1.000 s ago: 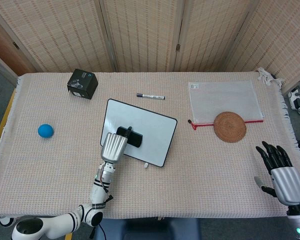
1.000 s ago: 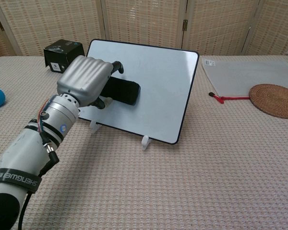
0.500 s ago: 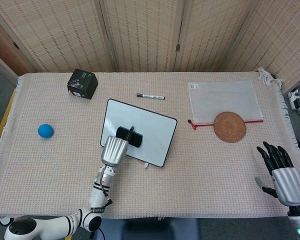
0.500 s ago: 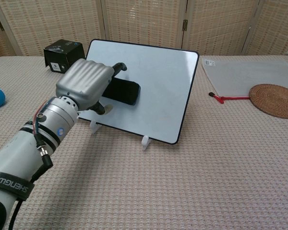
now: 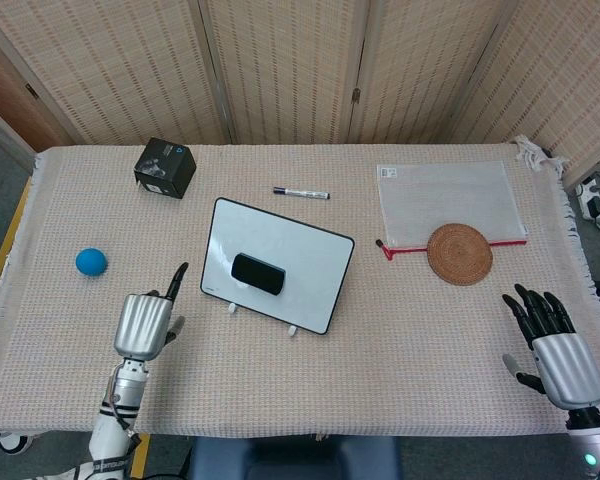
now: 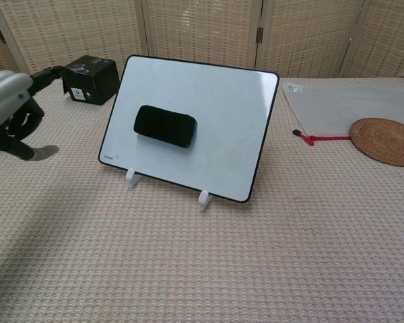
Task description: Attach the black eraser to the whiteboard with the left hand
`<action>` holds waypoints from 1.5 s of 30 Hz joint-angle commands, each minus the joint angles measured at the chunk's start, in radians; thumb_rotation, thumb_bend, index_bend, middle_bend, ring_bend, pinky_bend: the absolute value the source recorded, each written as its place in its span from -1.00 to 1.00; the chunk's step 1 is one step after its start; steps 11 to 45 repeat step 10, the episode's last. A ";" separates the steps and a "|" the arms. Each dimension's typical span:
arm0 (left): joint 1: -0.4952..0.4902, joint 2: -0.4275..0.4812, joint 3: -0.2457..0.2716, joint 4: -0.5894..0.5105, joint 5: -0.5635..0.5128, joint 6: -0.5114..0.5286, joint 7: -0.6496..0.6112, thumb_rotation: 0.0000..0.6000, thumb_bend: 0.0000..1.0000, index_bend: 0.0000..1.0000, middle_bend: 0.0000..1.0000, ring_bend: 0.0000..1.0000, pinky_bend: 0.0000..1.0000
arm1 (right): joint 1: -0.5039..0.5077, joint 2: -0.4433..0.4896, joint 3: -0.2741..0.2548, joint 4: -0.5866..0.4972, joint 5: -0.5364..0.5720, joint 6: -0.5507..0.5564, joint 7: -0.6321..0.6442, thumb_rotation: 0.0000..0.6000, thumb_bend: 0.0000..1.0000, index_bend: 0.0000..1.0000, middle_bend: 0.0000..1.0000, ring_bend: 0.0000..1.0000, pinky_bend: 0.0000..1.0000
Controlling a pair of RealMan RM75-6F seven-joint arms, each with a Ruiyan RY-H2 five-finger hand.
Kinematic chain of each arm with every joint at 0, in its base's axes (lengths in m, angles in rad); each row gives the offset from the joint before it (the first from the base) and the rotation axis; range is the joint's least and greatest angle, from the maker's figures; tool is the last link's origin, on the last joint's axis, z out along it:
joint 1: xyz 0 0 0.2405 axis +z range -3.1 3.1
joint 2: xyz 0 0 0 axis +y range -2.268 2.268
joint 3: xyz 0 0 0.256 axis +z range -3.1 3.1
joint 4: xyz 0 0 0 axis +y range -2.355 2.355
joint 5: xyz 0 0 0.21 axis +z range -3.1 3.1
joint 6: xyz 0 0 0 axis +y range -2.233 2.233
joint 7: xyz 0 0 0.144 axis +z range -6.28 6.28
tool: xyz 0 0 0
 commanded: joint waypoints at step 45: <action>0.406 0.235 0.226 0.026 0.191 0.381 -0.348 1.00 -0.50 -0.96 -0.95 -1.00 -1.00 | 0.051 -0.028 0.015 -0.008 0.035 -0.086 -0.056 1.00 -0.35 -1.00 -1.00 -1.00 -1.00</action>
